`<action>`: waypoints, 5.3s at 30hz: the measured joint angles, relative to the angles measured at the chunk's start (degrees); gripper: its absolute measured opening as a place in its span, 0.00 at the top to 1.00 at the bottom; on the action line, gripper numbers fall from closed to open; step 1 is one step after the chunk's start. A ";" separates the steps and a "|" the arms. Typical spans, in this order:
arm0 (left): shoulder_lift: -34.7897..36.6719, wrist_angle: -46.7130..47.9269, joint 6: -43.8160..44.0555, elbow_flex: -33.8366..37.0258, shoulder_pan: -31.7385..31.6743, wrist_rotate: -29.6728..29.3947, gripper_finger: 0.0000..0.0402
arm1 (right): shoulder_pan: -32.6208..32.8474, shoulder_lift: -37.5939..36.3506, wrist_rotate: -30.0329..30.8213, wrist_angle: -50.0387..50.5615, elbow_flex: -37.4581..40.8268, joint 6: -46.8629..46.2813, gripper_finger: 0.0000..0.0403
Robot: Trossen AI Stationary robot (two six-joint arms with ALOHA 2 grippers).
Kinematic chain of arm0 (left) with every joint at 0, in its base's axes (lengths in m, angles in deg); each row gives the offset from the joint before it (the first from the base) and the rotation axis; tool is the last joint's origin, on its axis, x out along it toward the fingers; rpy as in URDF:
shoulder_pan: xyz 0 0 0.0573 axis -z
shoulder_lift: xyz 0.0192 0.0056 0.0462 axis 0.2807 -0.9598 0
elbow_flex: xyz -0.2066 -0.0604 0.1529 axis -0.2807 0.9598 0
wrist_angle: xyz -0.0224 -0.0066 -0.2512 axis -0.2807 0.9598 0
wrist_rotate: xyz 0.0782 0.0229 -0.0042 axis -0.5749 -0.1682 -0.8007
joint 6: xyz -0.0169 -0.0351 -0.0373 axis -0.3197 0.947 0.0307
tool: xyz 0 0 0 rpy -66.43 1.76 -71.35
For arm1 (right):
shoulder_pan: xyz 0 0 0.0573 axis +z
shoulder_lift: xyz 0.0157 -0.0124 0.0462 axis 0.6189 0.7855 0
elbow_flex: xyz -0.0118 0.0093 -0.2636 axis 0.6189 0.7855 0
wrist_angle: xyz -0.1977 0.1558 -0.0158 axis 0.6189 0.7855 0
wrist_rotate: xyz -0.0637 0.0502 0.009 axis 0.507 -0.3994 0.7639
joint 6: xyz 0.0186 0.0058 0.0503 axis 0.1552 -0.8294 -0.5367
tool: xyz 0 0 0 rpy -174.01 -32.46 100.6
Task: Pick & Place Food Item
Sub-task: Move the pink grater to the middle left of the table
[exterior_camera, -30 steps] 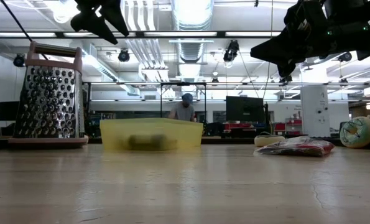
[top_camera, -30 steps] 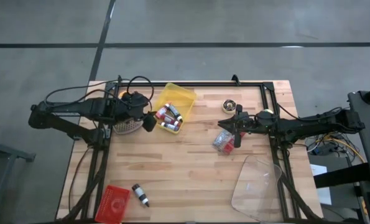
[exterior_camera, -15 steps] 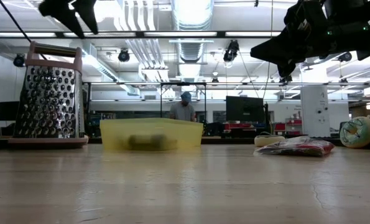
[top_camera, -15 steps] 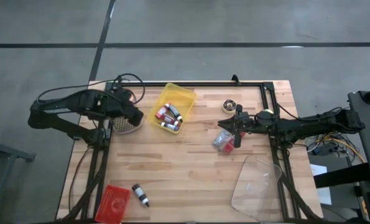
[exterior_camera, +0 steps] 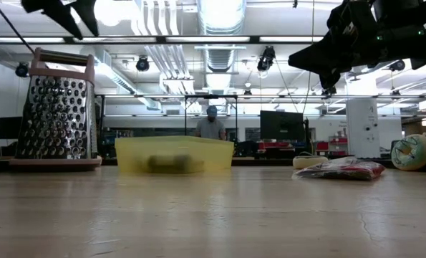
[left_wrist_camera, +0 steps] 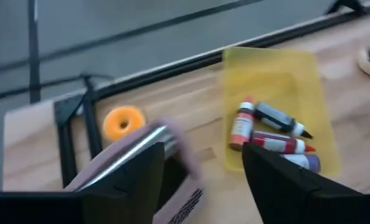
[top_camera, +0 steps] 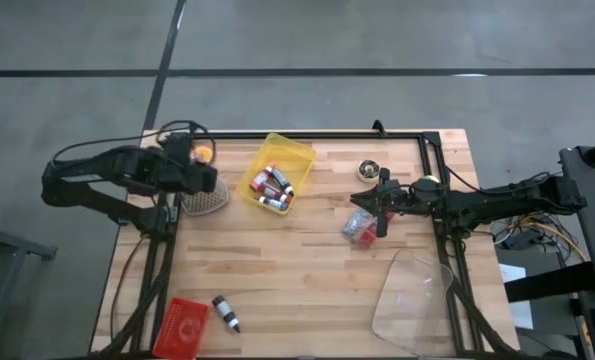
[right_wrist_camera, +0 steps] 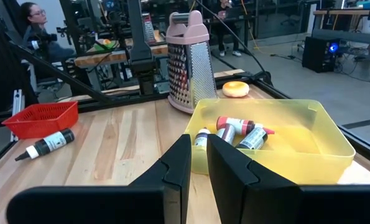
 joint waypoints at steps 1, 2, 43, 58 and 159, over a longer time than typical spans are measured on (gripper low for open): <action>0.70 0.68 0.68 0.11 -1.13 0.70 0.48 | -0.01 0.00 0.00 -0.01 0.00 0.01 0.88; 1.46 1.30 0.79 0.24 -2.24 1.23 0.49 | -0.02 0.00 -0.01 -0.04 0.00 0.00 0.88; -12.39 -7.51 -40.47 2.33 -70.69 53.70 0.52 | 0.00 0.02 0.00 -0.01 0.00 0.02 0.88; -17.84 -8.74 -38.27 11.07 -70.84 53.50 0.51 | -0.02 0.02 0.01 -0.01 0.00 0.02 0.88; 12.38 -48.23 -13.08 36.01 -40.08 34.56 0.52 | 0.00 0.00 -0.01 0.00 0.00 0.00 0.88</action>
